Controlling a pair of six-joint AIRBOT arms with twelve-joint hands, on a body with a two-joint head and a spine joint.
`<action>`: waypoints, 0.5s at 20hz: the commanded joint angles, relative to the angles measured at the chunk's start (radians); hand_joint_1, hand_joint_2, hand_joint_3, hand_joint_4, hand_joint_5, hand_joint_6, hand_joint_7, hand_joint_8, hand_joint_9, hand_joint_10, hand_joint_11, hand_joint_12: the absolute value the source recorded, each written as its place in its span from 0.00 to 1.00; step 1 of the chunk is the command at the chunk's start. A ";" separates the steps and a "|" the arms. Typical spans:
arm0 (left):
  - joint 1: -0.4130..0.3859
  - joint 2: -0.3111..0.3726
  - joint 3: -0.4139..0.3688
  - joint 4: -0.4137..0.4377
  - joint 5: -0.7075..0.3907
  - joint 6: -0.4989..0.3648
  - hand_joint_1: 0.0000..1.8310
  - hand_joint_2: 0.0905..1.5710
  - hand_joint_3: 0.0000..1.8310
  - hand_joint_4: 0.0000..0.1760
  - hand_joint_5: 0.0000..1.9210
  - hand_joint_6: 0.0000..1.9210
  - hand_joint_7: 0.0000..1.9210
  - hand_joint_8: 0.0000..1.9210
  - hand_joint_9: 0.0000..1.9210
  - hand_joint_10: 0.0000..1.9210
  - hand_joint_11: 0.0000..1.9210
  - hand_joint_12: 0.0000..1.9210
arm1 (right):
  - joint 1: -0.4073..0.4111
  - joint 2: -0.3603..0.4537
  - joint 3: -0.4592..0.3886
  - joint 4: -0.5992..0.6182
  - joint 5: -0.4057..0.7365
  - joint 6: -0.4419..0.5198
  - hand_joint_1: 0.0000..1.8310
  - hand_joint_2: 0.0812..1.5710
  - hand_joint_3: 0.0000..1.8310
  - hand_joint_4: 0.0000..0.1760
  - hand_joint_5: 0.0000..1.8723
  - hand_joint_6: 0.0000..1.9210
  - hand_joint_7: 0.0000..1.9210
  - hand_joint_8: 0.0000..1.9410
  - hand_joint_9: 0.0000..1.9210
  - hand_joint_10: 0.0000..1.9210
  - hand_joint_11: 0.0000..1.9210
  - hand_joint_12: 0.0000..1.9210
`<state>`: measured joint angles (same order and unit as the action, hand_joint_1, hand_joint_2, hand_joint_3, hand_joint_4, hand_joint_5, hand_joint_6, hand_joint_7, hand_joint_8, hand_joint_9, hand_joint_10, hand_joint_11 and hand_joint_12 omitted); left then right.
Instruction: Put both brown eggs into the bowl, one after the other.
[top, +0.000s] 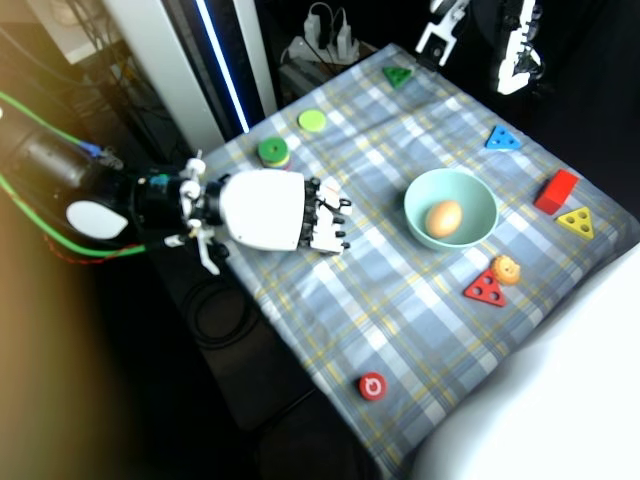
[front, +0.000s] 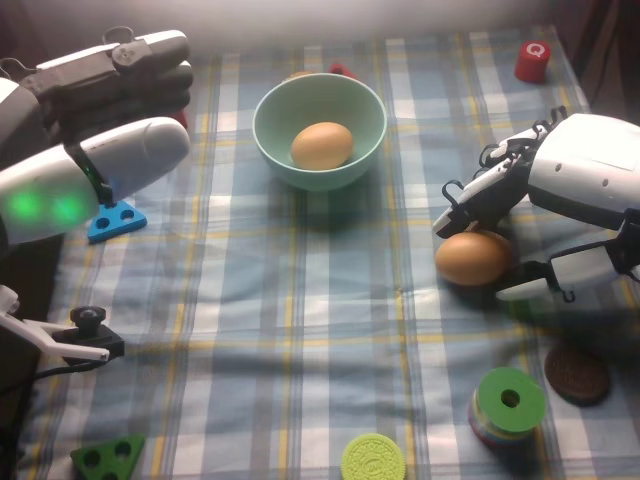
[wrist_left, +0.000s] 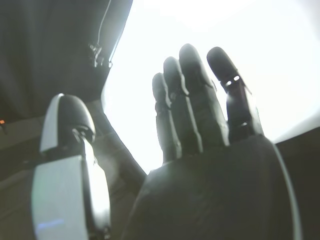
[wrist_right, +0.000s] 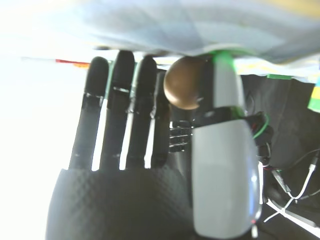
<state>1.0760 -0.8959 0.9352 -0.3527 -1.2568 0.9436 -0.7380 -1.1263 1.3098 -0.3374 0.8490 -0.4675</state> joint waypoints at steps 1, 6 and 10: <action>-0.008 -0.002 0.005 0.009 -0.123 -0.016 0.43 0.59 0.00 0.00 0.31 0.00 0.33 0.00 0.31 0.00 0.04 0.62 | 0.011 -0.009 -0.003 0.003 0.055 0.004 0.69 0.66 0.00 0.00 0.56 0.38 0.59 0.46 0.57 0.28 0.38 0.63; -0.007 -0.002 0.004 0.007 -0.124 -0.017 0.43 0.59 0.00 0.00 0.31 0.00 0.33 0.00 0.31 0.00 0.04 0.63 | 0.043 0.028 -0.013 0.004 0.082 0.004 0.70 0.66 0.00 0.00 0.62 0.25 0.57 0.53 0.53 0.49 0.42 0.74; -0.005 -0.003 0.004 0.005 -0.125 -0.019 0.45 0.59 0.00 0.00 0.32 0.00 0.34 0.00 0.33 0.01 0.05 0.65 | 0.055 0.044 -0.027 0.013 0.126 0.004 0.58 0.67 0.00 0.62 0.55 0.47 0.47 0.62 0.42 0.71 0.31 0.89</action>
<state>1.0763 -0.8959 0.9348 -0.3573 -1.2564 0.9413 -0.6960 -1.0931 1.2819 -0.3653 0.8436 -0.4679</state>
